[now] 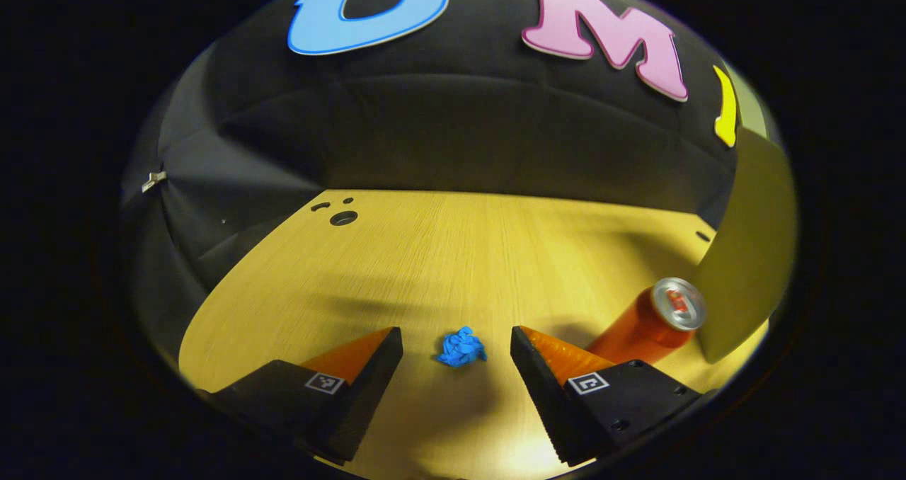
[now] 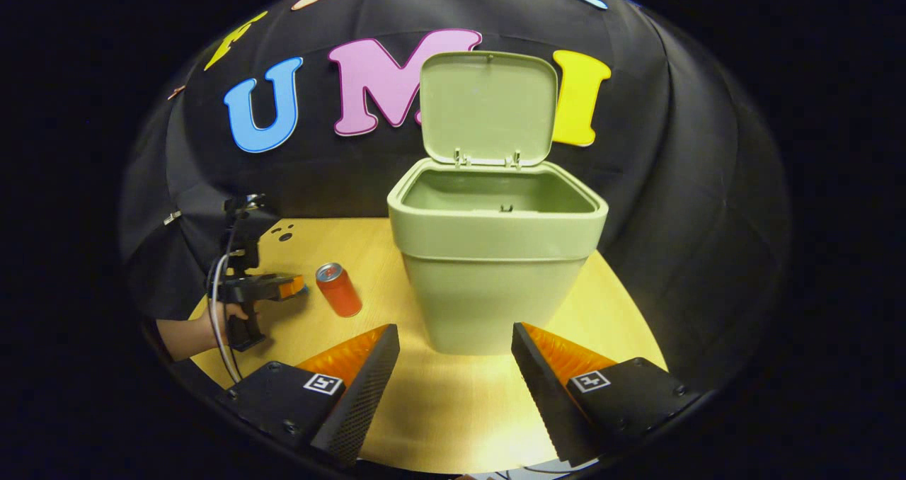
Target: Press the lid of the desktop garbage bin to open it, pick up the crumpled paper on the desktop and throw it into the bin, then pick up the pop can on the desktop and drop it into the bin, and finally close the garbage bin lid.
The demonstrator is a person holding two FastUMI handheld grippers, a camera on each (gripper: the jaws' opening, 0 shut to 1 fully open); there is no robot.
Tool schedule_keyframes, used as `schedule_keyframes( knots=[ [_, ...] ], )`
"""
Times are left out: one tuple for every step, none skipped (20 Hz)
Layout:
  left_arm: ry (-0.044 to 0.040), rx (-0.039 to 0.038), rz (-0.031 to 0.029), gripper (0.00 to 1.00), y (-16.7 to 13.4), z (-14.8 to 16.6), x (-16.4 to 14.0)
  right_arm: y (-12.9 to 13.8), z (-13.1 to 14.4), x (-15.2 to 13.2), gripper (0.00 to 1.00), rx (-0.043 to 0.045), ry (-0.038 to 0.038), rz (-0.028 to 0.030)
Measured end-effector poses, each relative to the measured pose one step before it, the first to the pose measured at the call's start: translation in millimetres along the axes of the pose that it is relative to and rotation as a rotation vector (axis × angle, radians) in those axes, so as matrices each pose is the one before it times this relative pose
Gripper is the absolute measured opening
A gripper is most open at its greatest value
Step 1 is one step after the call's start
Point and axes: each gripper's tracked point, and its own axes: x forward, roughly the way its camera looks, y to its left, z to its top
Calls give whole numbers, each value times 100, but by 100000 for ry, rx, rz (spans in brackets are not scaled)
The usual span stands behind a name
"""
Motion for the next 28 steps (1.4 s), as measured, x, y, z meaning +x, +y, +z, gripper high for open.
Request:
schedule_keyframes(
  knots=[
    [1309,348,-688,99,-346,-341,653,249,-411,43,100,-237,1046,467],
    [1695,749,-465,99,-290,-509,513,63,-57,114,100,-446,93,79],
    [1773,1623,197,98,-74,-484,526,118,1,-25,100,-476,-85,-77],
    [1336,922,330,99,-14,-556,363,-31,-108,55,100,-609,42,-334],
    [1202,-251,-457,99,-297,-225,369,-84,-154,2,100,-571,241,-724],
    [273,-993,-583,99,-137,-215,87,68,-123,-24,100,96,231,-55],
    [-565,-887,-68,98,18,54,77,59,-131,-29,100,273,247,47],
    [-237,-620,184,98,66,-35,141,-20,-206,-155,100,172,292,-265],
    [491,-348,274,95,-33,-138,95,-85,-126,-89,100,36,331,-355],
    [6,-59,627,95,144,-164,2,-85,-214,-120,100,-117,276,-556],
    [-485,-702,190,92,167,34,48,-335,-58,-20,100,-463,112,-925],
    [263,-321,462,90,229,-39,-15,-319,-13,-16,100,-105,-181,-728],
    [-341,-437,-28,84,129,0,-76,-141,-27,84,100,325,-164,-113],
    [-92,-94,768,81,320,-46,-12,-96,28,29,100,407,-84,36],
    [-488,-545,693,72,303,-37,-30,-111,-30,-6,99,210,-100,238],
    [-67,-1011,553,64,218,20,-92,-46,-42,108,100,-96,12,448],
    [-175,-785,643,56,244,-66,-55,14,-94,33,100,-306,50,720],
    [114,-486,331,51,-11,-10,-65,68,-59,18,99,-555,32,877],
    [-163,-137,546,44,-121,3,-137,22,-108,109,100,-767,-28,1054],
    [-61,-183,643,43,-76,16,2,72,-82,194,99,-831,10,1381],
    [-232,-494,384,41,89,37,47,121,-204,188,100,-837,171,1777],
    [-245,-808,113,40,-52,109,91,26,-184,230,100,-758,315,1673],
    [181,-296,304,38,16,-41,-138,-21,-190,250,100,-579,118,1507],
    [-281,169,466,38,30,273,-173,-127,-120,201,100,-488,56,1086],
    [-262,-32,181,37,46,163,-417,-108,-138,-18,100,-411,195,633],
    [-1005,307,-387,36,-74,543,-422,-186,54,54,100,80,-204,159],
    [-1295,1050,-721,36,-26,621,-593,-55,118,-97,100,588,-777,102],
    [-1087,1364,-545,36,-94,679,-814,5,201,-63,99,630,-938,132]
  ],
)
